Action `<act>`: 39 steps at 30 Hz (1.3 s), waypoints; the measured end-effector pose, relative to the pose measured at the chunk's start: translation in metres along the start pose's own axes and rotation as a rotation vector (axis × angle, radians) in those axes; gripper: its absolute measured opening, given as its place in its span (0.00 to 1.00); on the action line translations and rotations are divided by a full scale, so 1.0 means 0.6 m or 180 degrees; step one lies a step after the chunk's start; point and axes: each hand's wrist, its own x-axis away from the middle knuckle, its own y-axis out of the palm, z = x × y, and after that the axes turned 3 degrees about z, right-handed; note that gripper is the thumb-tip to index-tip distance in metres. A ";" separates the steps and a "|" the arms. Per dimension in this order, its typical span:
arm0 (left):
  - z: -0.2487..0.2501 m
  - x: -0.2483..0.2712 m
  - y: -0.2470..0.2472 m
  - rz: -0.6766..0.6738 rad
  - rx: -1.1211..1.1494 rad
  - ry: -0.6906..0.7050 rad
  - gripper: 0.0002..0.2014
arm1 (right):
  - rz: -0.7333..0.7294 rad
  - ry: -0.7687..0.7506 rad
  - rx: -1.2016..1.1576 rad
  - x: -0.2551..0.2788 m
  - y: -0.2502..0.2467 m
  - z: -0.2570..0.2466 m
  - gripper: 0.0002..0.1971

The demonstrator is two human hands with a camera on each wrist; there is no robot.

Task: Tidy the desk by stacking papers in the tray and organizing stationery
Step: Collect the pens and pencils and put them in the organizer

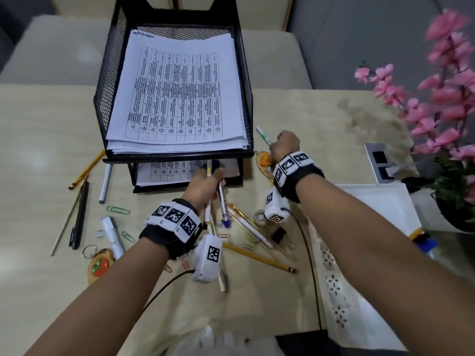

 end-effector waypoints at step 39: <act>0.003 0.265 0.432 -0.1694 -0.1171 0.2190 0.07 | 0.1879 0.0047 -0.2336 0.328 -0.316 0.378 0.08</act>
